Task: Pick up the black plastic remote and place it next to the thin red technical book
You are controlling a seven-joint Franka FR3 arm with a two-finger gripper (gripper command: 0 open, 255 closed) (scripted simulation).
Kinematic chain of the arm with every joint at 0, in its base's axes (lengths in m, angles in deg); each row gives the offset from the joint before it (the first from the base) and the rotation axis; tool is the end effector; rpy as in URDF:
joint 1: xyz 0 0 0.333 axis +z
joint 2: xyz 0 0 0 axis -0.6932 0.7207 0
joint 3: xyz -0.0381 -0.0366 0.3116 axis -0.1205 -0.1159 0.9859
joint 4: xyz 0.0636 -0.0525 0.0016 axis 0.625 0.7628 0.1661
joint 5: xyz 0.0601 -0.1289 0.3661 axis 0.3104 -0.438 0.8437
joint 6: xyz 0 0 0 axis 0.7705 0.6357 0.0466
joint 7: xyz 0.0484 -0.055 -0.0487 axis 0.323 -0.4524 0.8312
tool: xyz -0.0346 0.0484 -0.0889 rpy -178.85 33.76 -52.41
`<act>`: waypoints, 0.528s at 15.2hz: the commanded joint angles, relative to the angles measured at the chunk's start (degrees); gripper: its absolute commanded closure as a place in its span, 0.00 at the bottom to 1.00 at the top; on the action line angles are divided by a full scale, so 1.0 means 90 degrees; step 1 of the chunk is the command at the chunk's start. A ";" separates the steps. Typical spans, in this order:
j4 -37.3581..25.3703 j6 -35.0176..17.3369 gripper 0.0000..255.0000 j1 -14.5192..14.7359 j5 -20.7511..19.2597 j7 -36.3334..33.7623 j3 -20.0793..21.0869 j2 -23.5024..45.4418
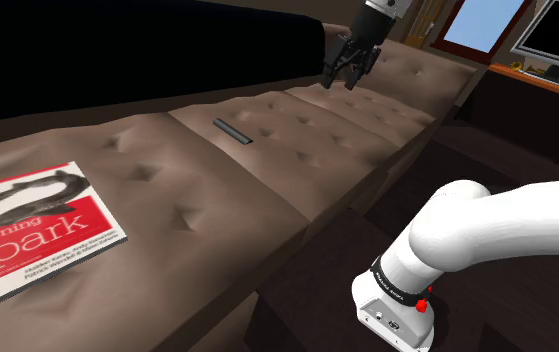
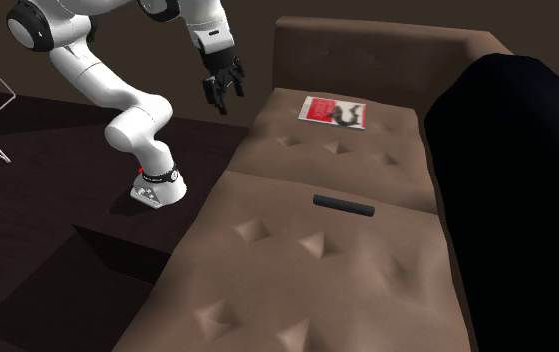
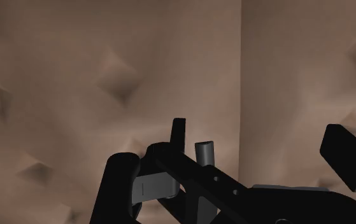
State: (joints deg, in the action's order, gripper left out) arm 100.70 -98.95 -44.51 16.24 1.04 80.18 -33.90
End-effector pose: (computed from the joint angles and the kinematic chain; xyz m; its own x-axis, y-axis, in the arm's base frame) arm 0.3271 -0.0217 0.6115 0.9857 -0.0982 0.1370 -0.0851 -0.9915 -0.0983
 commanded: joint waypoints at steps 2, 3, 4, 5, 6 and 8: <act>-0.0031 -0.0154 0.00 0.0013 0.0005 0.0022 -0.0007 0.0225; -0.0069 -0.0304 0.00 0.0027 0.0010 0.0045 -0.0013 0.0454; -0.0117 -0.0449 0.00 0.0042 0.0016 0.0067 -0.0021 0.0686; -0.0172 -0.0589 0.00 0.0057 0.0022 0.0089 -0.0030 0.0922; -0.0236 -0.0723 0.00 0.0071 0.0030 0.0112 -0.0037 0.1160; -0.0387 -0.0975 0.00 0.0098 0.0050 0.0159 -0.0051 0.1645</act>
State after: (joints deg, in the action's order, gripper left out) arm 97.60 -106.41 -43.76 16.59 2.31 79.74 -21.15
